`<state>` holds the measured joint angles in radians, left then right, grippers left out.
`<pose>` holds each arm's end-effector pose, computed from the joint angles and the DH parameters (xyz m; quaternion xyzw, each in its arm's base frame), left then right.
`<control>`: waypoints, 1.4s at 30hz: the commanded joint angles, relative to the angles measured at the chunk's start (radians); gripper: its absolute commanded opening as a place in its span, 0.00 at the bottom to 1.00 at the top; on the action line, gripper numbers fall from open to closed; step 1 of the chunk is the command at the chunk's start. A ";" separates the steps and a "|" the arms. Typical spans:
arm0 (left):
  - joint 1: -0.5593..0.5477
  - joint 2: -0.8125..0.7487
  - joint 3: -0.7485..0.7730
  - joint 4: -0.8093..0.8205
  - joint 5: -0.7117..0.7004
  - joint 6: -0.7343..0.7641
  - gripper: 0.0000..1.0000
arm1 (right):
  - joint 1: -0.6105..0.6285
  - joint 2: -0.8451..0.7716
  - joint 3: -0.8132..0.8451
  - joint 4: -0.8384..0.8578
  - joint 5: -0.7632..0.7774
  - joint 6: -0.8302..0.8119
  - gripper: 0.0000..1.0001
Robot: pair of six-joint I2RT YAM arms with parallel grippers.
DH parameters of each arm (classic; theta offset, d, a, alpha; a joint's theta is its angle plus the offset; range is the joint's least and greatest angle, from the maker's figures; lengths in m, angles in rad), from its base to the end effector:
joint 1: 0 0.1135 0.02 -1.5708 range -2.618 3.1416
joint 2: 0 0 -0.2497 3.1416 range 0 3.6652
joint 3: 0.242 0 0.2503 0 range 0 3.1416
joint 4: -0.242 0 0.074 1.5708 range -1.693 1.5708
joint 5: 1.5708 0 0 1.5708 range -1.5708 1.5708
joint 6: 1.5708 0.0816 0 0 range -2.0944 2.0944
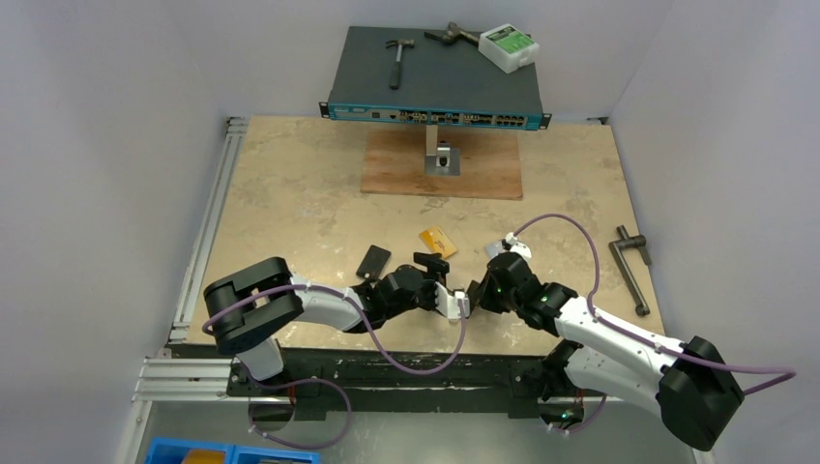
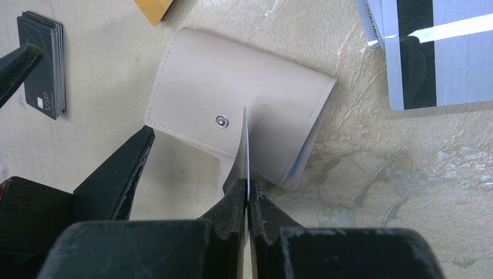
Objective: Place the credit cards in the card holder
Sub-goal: Open the card holder at the center of the board.
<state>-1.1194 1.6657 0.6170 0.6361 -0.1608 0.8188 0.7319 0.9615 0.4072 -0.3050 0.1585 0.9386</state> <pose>0.1681 -0.3168 0.1194 0.6629 0.5085 -0.0152 0.5494 0.1695 0.1349 0.1243 0.1238 0.9266 0.2076 0.2880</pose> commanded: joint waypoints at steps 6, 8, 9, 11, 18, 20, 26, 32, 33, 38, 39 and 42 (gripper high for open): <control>-0.003 -0.005 0.003 0.063 0.097 -0.040 0.54 | 0.000 0.003 -0.008 -0.039 0.007 -0.019 0.00; -0.005 0.001 -0.011 0.082 0.113 -0.028 0.56 | -0.001 0.003 -0.008 -0.039 0.006 -0.019 0.00; -0.006 0.002 -0.016 0.085 0.120 -0.019 0.57 | 0.000 0.002 -0.009 -0.040 0.006 -0.020 0.00; -0.008 0.003 -0.029 0.088 0.143 0.009 0.58 | 0.000 0.002 -0.008 -0.040 0.006 -0.020 0.00; 0.007 0.012 -0.146 0.224 0.187 0.230 0.66 | 0.000 -0.001 -0.010 -0.038 0.006 -0.020 0.00; 0.025 0.010 -0.169 0.244 0.193 0.273 0.68 | 0.000 0.002 -0.010 -0.035 0.006 -0.019 0.00; 0.029 0.023 -0.154 0.317 0.176 0.257 0.68 | -0.001 0.011 -0.012 -0.026 0.004 -0.022 0.00; 0.026 0.039 -0.115 0.314 0.214 0.253 0.67 | 0.000 -0.007 -0.016 -0.033 0.004 -0.021 0.00; 0.026 0.040 -0.119 0.308 0.233 0.259 0.67 | 0.000 -0.007 -0.016 -0.033 0.004 -0.021 0.00; 0.026 0.057 -0.143 0.285 0.286 0.294 0.67 | 0.000 -0.009 -0.013 -0.036 0.004 -0.020 0.00; 0.026 0.066 -0.141 0.289 0.282 0.302 0.67 | -0.001 -0.010 -0.013 -0.034 0.004 -0.020 0.00; 0.026 0.092 -0.124 0.304 0.260 0.308 0.67 | -0.001 -0.009 -0.013 -0.032 0.000 -0.020 0.00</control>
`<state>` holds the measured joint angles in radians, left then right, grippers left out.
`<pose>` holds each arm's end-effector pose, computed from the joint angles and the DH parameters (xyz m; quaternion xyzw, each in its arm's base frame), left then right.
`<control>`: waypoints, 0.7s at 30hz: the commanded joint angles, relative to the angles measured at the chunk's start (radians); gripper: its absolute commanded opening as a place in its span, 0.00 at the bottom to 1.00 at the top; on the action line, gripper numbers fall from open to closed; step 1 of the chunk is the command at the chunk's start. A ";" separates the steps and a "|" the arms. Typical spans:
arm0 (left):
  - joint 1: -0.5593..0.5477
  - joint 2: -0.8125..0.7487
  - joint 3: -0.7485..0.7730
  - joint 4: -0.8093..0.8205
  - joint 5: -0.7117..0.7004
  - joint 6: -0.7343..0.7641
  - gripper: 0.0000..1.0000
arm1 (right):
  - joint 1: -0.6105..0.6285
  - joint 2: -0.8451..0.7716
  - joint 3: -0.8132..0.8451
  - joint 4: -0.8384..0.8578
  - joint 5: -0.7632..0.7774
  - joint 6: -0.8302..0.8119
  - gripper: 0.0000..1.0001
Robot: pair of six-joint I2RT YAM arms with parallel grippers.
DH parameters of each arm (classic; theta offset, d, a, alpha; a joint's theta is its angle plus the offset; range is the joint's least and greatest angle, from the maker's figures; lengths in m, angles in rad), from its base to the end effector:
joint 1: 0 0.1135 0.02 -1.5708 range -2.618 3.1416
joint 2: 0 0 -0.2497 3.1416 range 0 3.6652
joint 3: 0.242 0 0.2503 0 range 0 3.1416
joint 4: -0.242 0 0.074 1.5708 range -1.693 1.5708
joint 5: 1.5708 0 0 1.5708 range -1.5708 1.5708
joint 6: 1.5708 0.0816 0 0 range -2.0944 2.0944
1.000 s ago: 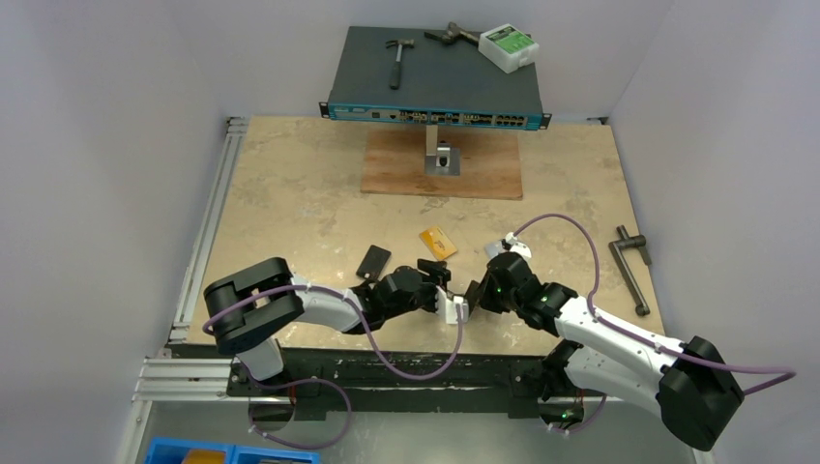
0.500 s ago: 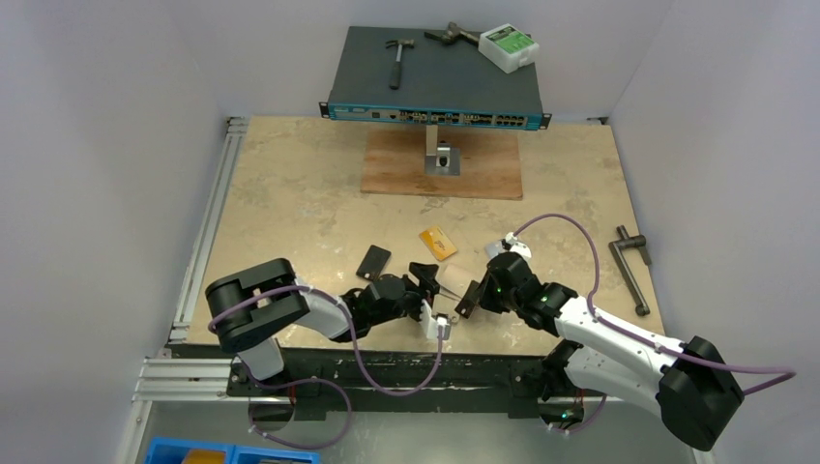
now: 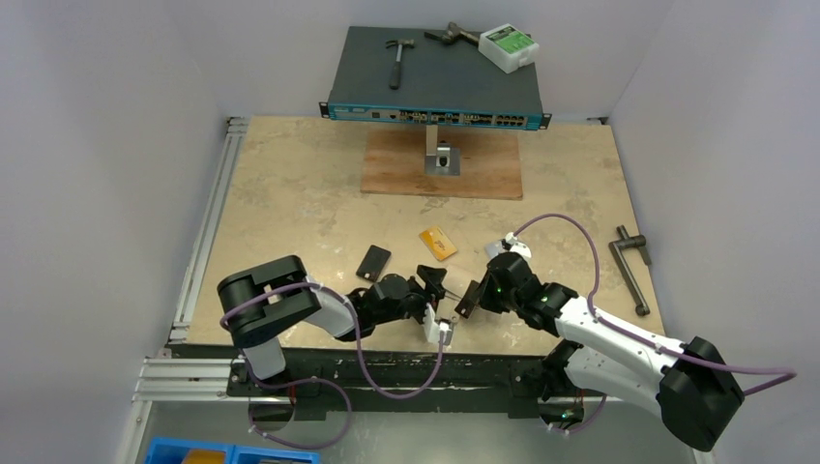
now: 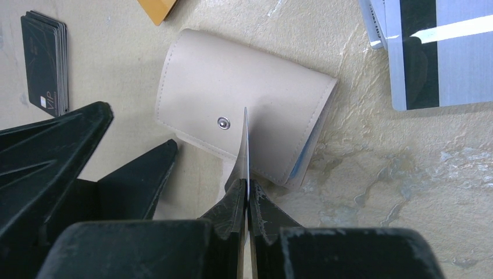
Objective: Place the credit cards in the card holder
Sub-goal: Open the card holder at the center of the board.
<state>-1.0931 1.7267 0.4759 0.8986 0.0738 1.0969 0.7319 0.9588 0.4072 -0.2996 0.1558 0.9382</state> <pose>0.1500 -0.3029 0.0948 0.7381 0.3566 -0.0292 0.5720 0.1698 0.1355 0.1253 0.1233 0.9253 0.2113 0.2896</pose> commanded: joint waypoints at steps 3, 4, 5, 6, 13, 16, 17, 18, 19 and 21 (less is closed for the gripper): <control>-0.001 0.039 0.032 0.042 0.014 0.022 0.67 | 0.000 -0.009 -0.015 -0.039 0.004 -0.019 0.00; -0.001 0.040 0.039 0.044 0.006 0.017 0.67 | 0.000 -0.010 -0.016 -0.038 0.005 -0.019 0.00; 0.001 0.042 0.044 0.048 0.000 0.014 0.67 | 0.000 -0.011 -0.018 -0.036 0.006 -0.019 0.00; 0.002 0.042 0.050 0.054 -0.007 0.010 0.67 | 0.000 -0.011 -0.020 -0.034 0.006 -0.020 0.00; 0.006 0.029 0.032 0.084 -0.012 0.014 0.66 | 0.000 -0.006 -0.018 -0.034 0.004 -0.020 0.00; 0.007 0.022 0.022 0.083 -0.015 0.016 0.66 | -0.001 -0.007 -0.020 -0.030 0.004 -0.021 0.00; 0.007 0.019 0.015 0.085 -0.012 0.019 0.67 | 0.000 -0.006 -0.019 -0.030 0.004 -0.021 0.00; 0.008 0.016 0.007 0.086 -0.008 0.023 0.67 | 0.001 -0.006 -0.021 -0.029 0.004 -0.021 0.00; 0.010 0.013 -0.001 0.086 -0.003 0.025 0.67 | 0.001 -0.006 -0.021 -0.029 0.003 -0.021 0.00; 0.014 0.013 -0.011 0.085 0.000 0.030 0.68 | 0.001 -0.006 -0.022 -0.028 0.001 -0.021 0.00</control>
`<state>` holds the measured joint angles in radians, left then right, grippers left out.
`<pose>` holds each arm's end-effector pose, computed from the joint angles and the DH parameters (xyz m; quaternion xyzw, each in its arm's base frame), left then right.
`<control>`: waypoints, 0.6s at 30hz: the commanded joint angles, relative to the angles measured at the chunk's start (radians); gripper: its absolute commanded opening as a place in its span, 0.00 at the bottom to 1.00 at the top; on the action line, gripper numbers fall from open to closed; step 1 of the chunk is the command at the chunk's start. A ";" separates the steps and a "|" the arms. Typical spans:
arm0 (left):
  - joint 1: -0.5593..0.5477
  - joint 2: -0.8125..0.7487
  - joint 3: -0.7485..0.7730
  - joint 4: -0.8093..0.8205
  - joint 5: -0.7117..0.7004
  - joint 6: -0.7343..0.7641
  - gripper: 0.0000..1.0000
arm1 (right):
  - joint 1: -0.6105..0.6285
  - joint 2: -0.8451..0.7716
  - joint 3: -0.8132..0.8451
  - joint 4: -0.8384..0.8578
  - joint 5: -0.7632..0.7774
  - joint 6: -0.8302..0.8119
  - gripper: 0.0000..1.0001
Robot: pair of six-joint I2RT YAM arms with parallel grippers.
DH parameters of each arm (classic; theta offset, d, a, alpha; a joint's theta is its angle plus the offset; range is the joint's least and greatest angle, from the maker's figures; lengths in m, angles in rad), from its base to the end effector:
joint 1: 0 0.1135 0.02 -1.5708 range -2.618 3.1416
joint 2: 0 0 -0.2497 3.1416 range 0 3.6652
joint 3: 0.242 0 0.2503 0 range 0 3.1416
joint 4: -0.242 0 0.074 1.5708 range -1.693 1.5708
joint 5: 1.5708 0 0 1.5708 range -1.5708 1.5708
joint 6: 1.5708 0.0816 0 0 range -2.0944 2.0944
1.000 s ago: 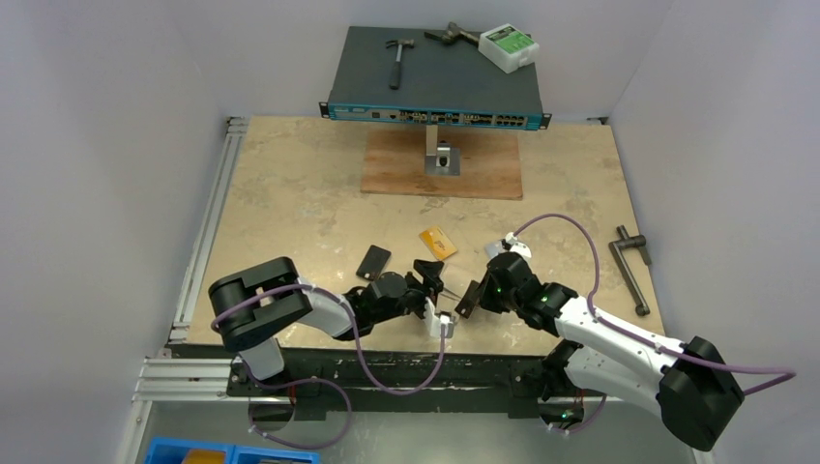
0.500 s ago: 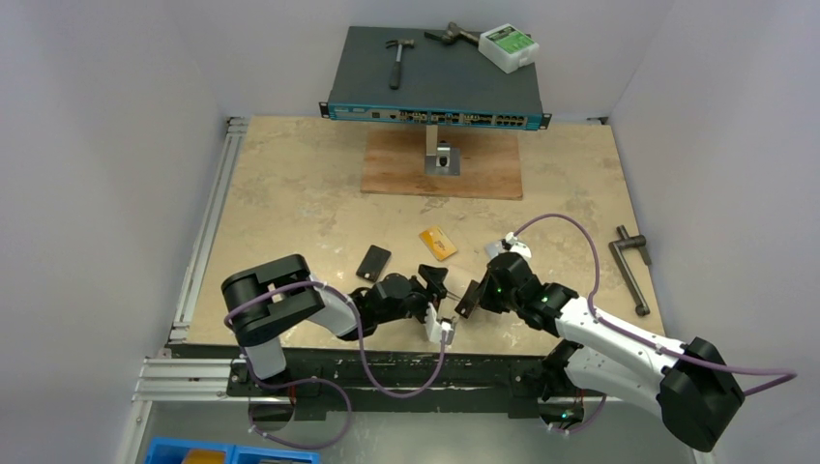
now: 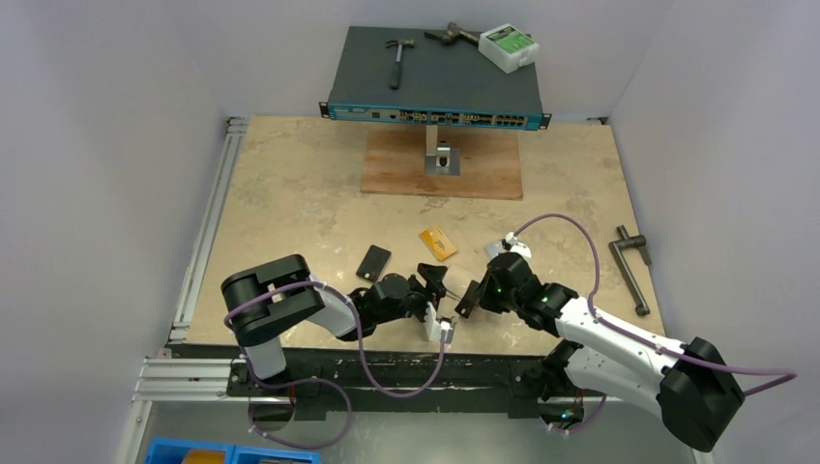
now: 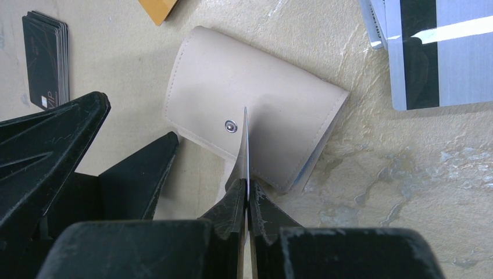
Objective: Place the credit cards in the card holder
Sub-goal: Open the card holder at the center of the board.
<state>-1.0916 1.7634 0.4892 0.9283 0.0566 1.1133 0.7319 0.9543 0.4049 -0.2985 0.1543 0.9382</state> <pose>0.1538 -0.3060 0.0910 0.7372 0.3547 -0.0169 0.5749 0.1694 0.1353 0.1255 0.1231 0.9248 0.2130 0.2901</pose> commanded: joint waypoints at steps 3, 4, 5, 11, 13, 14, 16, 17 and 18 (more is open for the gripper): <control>0.020 -0.029 -0.034 0.053 0.021 0.019 0.68 | 0.000 -0.001 -0.021 -0.027 0.002 -0.021 0.00; 0.023 -0.030 -0.037 0.057 0.023 0.020 0.68 | 0.000 -0.002 -0.020 -0.028 0.002 -0.021 0.00; 0.026 -0.031 -0.037 0.059 0.022 0.018 0.68 | 0.000 -0.001 -0.021 -0.028 0.002 -0.021 0.00; 0.036 -0.029 -0.006 0.071 0.001 -0.007 0.68 | -0.001 0.008 -0.025 -0.017 -0.004 -0.020 0.00; 0.036 -0.028 0.004 0.070 0.003 -0.012 0.67 | -0.001 0.009 -0.025 -0.016 -0.005 -0.021 0.00; 0.037 -0.027 0.006 0.068 0.005 -0.012 0.67 | -0.001 0.009 -0.024 -0.016 -0.004 -0.020 0.00; 0.036 -0.024 0.013 0.059 0.010 -0.015 0.67 | 0.000 0.009 -0.025 -0.014 -0.005 -0.019 0.00; 0.036 -0.023 0.017 0.051 0.013 -0.021 0.67 | 0.001 0.009 -0.025 -0.014 -0.006 -0.019 0.00; 0.036 -0.021 0.022 0.041 0.015 -0.026 0.67 | -0.001 0.009 -0.025 -0.012 -0.005 -0.019 0.00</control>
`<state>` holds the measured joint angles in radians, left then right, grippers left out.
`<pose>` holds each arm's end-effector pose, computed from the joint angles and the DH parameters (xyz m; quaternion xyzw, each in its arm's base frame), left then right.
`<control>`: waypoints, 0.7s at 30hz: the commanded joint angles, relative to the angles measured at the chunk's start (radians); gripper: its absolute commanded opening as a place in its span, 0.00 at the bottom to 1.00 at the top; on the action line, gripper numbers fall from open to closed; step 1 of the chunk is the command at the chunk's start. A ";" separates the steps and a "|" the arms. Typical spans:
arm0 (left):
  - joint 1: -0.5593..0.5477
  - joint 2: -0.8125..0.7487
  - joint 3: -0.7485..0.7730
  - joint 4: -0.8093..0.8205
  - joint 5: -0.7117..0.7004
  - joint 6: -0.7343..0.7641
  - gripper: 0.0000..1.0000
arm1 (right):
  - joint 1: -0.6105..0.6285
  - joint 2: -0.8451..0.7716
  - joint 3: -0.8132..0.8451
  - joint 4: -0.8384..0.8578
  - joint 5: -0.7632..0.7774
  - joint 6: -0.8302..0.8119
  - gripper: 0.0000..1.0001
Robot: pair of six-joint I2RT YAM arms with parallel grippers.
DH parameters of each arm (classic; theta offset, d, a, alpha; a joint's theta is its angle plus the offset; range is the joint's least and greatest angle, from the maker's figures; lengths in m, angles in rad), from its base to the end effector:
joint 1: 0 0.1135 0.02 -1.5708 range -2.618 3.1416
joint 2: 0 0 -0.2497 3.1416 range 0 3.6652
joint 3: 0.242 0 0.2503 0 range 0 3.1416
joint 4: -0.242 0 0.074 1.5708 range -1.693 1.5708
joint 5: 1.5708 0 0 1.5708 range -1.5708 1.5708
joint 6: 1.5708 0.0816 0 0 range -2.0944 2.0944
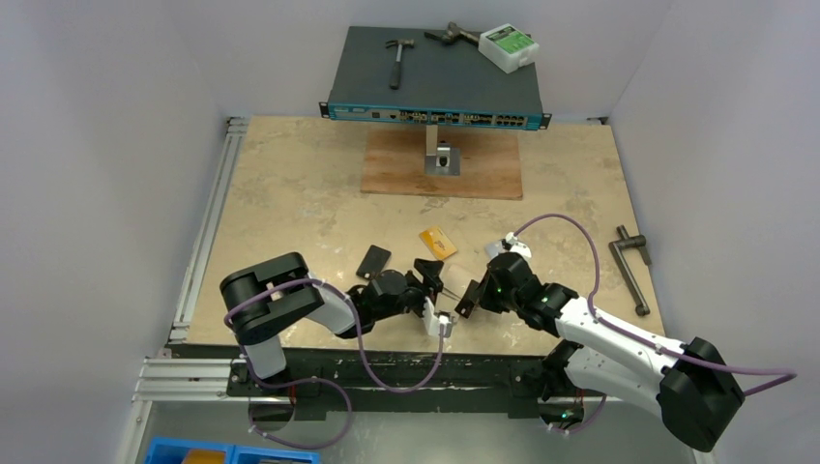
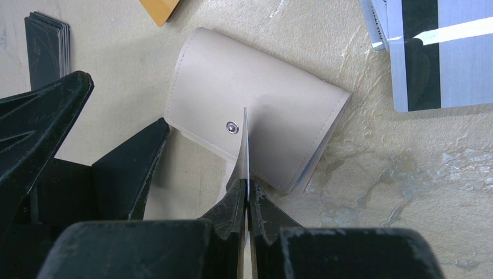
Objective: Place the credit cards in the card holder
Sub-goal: Open the card holder at the center of the board.
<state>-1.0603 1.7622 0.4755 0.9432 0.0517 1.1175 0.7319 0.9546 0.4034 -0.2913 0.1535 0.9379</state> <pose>0.1623 -0.2984 0.0898 0.7311 0.3656 -0.0047 0.5760 0.1698 0.1358 0.1257 0.1230 0.9239 0.2151 0.2915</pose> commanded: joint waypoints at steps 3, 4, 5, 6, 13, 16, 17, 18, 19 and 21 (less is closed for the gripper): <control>0.005 -0.010 0.048 0.018 0.024 -0.043 0.67 | -0.001 0.014 -0.024 -0.014 -0.007 -0.018 0.00; 0.005 -0.007 0.054 0.015 0.028 -0.044 0.66 | 0.000 0.016 -0.023 -0.012 -0.007 -0.019 0.00; 0.005 -0.005 0.058 0.010 0.031 -0.045 0.66 | 0.000 0.017 -0.023 -0.011 -0.007 -0.020 0.00; 0.005 0.000 0.061 0.009 0.033 -0.045 0.66 | 0.000 0.019 -0.022 -0.011 -0.008 -0.020 0.00; 0.007 0.017 0.058 -0.006 0.048 -0.002 0.66 | 0.000 0.022 -0.021 -0.008 -0.009 -0.021 0.00; 0.011 0.018 0.047 -0.018 0.053 0.013 0.66 | 0.000 0.022 -0.024 -0.005 -0.011 -0.021 0.00; 0.012 0.020 0.044 -0.019 0.055 0.016 0.66 | 0.000 0.024 -0.023 -0.006 -0.010 -0.022 0.00; 0.013 0.023 0.043 -0.020 0.056 0.020 0.66 | 0.000 0.027 -0.020 -0.005 -0.011 -0.022 0.00; 0.012 0.027 0.042 -0.015 0.056 0.021 0.66 | -0.001 0.028 -0.021 -0.005 -0.010 -0.021 0.00; 0.013 0.034 0.048 0.001 0.050 0.015 0.66 | 0.000 0.026 -0.019 -0.007 -0.011 -0.023 0.00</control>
<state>-1.0538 1.7779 0.5217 0.9096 0.0753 1.1210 0.7319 0.9649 0.4030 -0.2722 0.1436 0.9340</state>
